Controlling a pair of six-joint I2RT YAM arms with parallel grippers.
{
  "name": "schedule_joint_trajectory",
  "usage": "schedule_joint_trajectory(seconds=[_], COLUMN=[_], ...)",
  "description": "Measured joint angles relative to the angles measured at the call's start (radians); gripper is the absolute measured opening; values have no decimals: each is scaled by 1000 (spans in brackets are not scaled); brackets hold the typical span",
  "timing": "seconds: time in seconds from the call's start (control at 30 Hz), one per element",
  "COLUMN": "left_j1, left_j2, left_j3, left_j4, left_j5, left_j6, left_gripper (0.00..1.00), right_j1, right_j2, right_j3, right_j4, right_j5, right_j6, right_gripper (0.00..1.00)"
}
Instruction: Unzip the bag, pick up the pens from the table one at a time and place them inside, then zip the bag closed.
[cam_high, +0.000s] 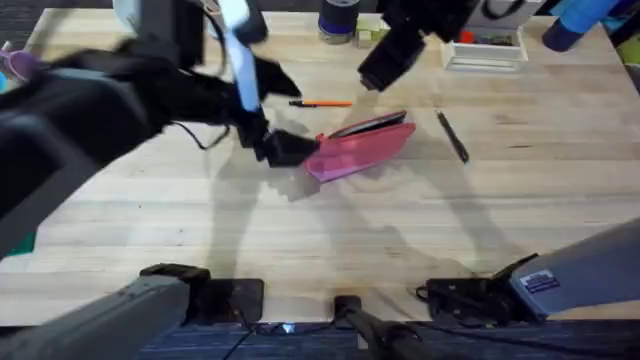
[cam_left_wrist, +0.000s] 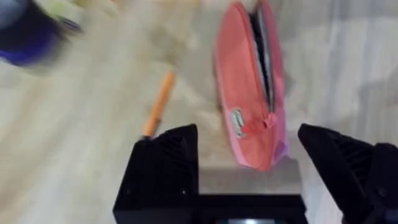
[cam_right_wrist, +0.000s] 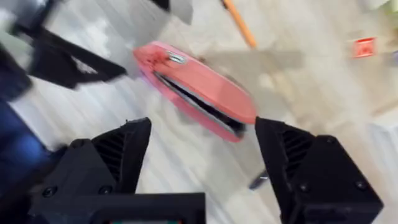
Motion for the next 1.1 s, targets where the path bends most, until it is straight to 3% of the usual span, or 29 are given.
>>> schedule_joint_trajectory(seconds=[0.1, 0.27, 0.5, 0.67, 0.9, 1.1], left_j1=[17, 24, 24, 24, 24, 24], left_j2=[-98, -205, -279, -286, -286, -286], left_j3=[32, 36, 36, 36, 36, 36], left_j4=[-51, -155, -189, -189, -189, -189], left_j5=[-26, -92, -177, -194, -198, -198], left_j6=[-4, -7, -7, -7, -7, -7], left_gripper=[993, 993, 993, 993, 993, 993], right_j1=[0, 0, 0, 0, 11, 40], right_j2=[-32, -37, -36, -36, -36, -36], right_j3=[0, 0, 0, 0, 0, 0], right_j4=[32, 253, 309, 283, 113, 99], right_j5=[59, 114, 132, 138, 116, 97], right_j6=[-74, -253, -442, -541, -796, -885], right_gripper=[996, 996, 996, 996, 996, 996])
